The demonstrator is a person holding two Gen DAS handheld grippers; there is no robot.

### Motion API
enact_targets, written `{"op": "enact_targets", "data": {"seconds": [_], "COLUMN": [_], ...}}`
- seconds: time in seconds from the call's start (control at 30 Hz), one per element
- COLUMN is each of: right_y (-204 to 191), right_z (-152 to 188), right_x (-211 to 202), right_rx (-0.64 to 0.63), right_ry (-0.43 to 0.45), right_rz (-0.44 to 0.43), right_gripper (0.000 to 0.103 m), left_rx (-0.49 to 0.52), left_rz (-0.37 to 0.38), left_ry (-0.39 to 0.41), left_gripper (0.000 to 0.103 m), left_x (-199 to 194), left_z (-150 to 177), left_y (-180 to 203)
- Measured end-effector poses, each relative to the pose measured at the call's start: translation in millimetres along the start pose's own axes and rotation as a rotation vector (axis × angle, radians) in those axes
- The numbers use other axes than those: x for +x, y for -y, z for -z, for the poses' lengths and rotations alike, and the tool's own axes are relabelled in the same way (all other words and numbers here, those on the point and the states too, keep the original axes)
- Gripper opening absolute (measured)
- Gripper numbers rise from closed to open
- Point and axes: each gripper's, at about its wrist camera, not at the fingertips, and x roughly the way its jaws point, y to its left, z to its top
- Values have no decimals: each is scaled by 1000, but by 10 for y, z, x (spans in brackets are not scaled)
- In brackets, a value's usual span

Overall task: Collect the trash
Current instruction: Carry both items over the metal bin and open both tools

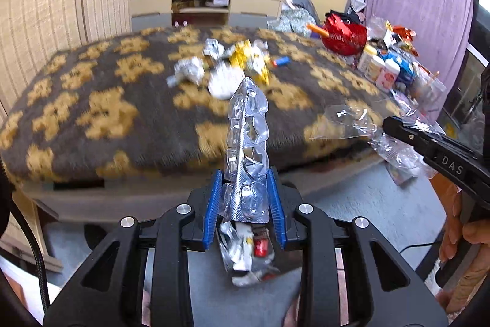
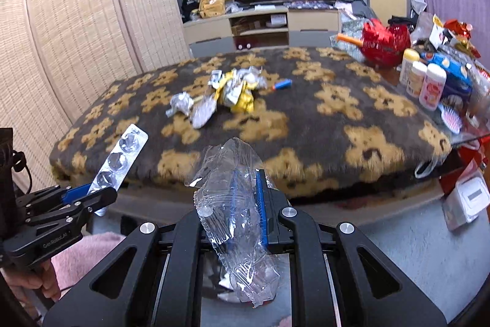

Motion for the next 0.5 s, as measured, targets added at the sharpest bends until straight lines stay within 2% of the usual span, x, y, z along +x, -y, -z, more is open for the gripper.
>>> {"op": "enact_targets", "data": {"seconds": [0.23, 0.5], "right_y": [95, 186], "right_z": [402, 846], "right_x": [256, 788], "right_rx": [45, 97], "right_ry": [-108, -257], "right_rz": [-7, -11], "right_gripper": [14, 14], "left_rx": [-10, -40], "left_rz": [16, 27], "left_ry": [-115, -254], "left_gripper": [29, 29], "left_x": [350, 914], "left_z": [422, 847], "left_y": [36, 21]}}
